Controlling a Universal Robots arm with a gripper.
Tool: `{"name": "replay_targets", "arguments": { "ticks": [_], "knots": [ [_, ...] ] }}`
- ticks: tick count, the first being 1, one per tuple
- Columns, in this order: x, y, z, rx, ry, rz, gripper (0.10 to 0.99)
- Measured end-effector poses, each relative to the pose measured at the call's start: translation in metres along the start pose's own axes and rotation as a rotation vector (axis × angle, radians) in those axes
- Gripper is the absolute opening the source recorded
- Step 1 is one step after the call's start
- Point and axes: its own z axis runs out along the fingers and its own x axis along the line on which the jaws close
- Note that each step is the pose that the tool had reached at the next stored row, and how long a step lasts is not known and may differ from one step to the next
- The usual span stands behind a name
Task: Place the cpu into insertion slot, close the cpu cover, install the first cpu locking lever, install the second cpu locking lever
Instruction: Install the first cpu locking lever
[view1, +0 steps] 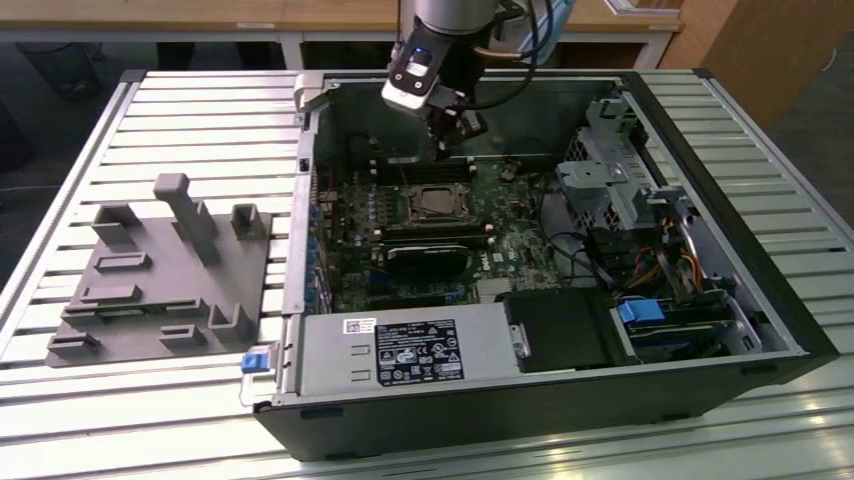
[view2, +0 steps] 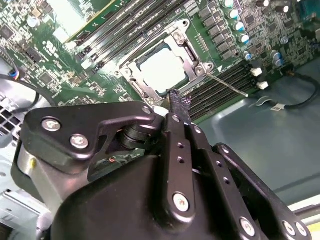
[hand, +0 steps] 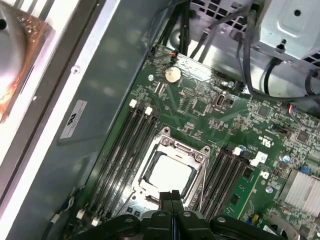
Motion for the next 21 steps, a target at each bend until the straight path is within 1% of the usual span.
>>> {"name": "replay_targets", "arguments": {
  "ticks": [13,15,21],
  "knots": [
    [0.0000,0.0000,0.0000,0.003,0.0046,-0.116,0.106],
    [0.0000,0.0000,0.0000,0.003,0.0053,-0.143,0.106],
    [0.0000,0.0000,0.0003,0.006,0.0084,-0.251,0.106]
  ]
}}
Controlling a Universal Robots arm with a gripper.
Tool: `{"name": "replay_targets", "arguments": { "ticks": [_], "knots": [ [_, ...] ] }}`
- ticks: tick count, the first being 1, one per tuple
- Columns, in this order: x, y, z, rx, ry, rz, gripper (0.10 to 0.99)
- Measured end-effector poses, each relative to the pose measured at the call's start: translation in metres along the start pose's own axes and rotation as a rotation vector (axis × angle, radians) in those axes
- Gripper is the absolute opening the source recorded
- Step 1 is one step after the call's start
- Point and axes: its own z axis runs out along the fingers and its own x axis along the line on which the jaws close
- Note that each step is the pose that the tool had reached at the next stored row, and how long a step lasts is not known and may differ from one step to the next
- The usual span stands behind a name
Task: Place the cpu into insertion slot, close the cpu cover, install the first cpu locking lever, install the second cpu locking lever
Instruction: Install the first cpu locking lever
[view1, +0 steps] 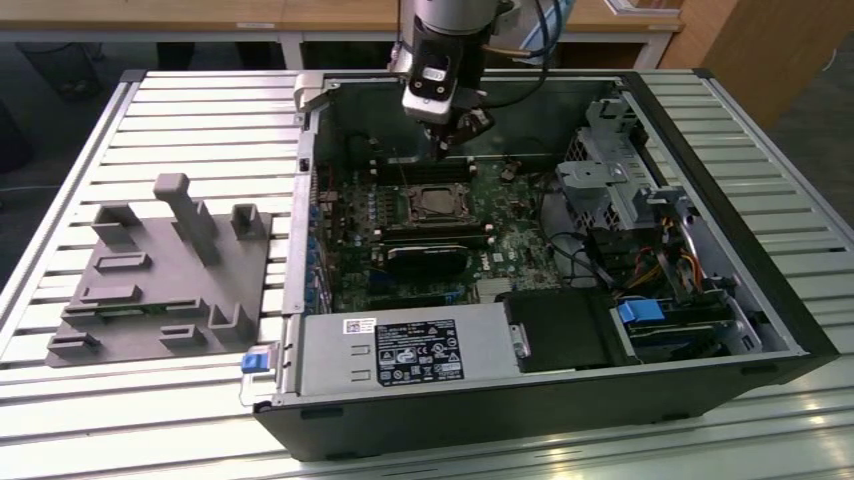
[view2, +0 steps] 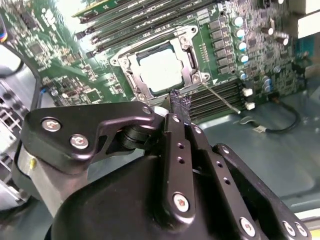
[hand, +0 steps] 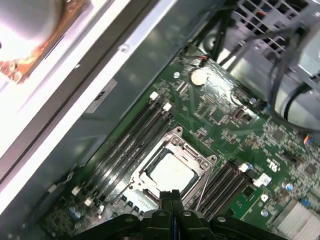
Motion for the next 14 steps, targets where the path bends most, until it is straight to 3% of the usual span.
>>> {"name": "replay_targets", "arguments": {
  "ticks": [14],
  "knots": [
    [0.0000,0.0000,0.0006,0.007,0.0071,-0.249,0.106]
  ]
}}
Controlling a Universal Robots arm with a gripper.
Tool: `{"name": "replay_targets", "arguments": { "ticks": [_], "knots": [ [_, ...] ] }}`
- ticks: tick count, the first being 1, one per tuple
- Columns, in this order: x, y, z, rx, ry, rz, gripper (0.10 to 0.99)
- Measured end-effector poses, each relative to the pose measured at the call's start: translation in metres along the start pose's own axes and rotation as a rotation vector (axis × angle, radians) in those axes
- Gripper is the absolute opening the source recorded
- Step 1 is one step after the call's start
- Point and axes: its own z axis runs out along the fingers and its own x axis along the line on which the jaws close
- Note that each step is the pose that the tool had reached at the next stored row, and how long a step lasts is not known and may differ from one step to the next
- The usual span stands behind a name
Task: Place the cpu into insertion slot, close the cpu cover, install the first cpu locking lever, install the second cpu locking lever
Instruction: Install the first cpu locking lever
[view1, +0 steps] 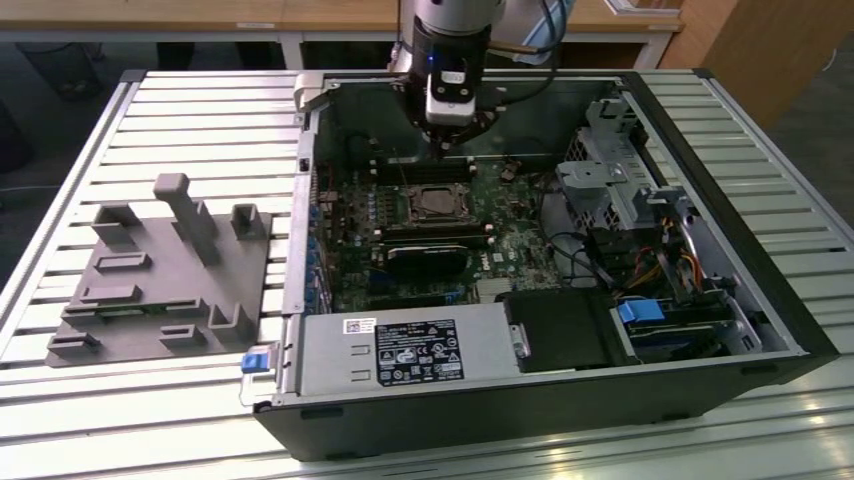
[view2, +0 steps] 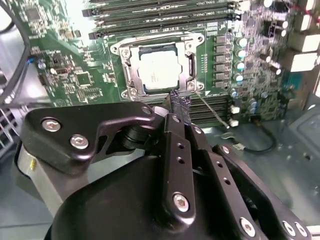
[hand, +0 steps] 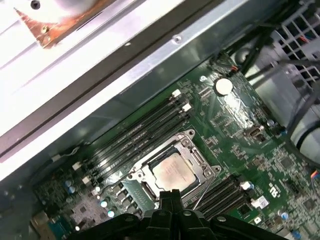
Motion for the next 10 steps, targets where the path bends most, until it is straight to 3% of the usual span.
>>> {"name": "replay_targets", "arguments": {
  "ticks": [10],
  "knots": [
    [-0.0003,0.0002,0.0001,0.004,0.0043,-0.142,0.106]
  ]
}}
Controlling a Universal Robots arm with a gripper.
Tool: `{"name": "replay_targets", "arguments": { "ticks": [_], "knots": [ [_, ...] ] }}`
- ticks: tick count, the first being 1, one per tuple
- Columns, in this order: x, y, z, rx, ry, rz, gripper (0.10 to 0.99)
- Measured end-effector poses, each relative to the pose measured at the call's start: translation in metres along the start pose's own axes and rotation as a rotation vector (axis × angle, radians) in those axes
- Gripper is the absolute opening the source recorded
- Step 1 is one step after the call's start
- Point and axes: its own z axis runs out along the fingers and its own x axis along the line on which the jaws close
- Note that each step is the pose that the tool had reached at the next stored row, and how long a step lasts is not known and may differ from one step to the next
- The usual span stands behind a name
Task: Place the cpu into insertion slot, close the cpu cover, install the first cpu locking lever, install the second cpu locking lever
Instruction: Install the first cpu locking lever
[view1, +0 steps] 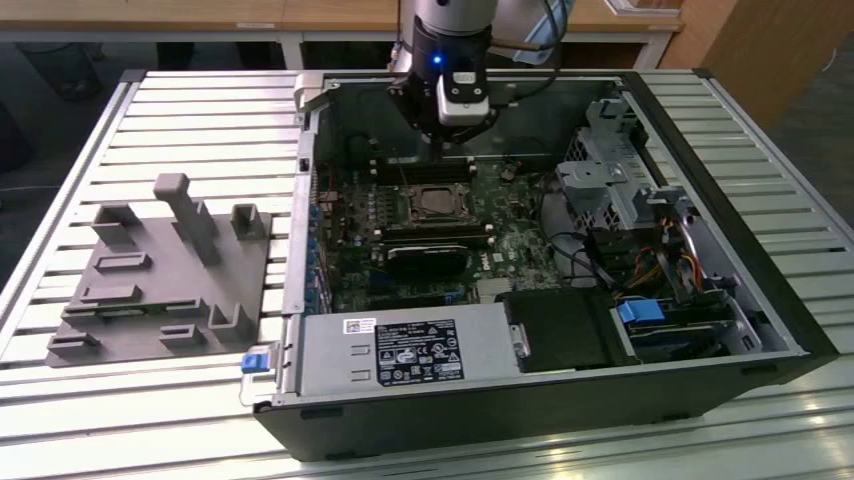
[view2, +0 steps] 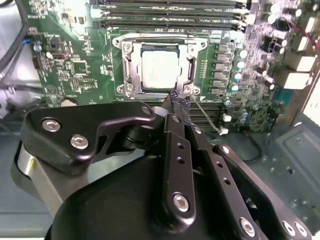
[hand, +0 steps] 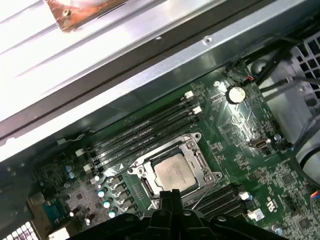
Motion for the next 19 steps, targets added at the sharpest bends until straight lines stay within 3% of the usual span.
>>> {"name": "replay_targets", "arguments": {
  "ticks": [11,13,16,19],
  "knots": [
    [-0.0001,0.0001,0.0006,0.003,0.0020,-0.166,0.106],
    [0.0000,0.0001,0.0007,0.001,-0.0046,-0.183,0.106],
    [0.0000,0.0001,0.0011,-0.007,-0.0236,-0.206,0.106],
    [0.0000,0.0001,0.0012,-0.008,-0.0237,-0.253,0.106]
  ]
}}
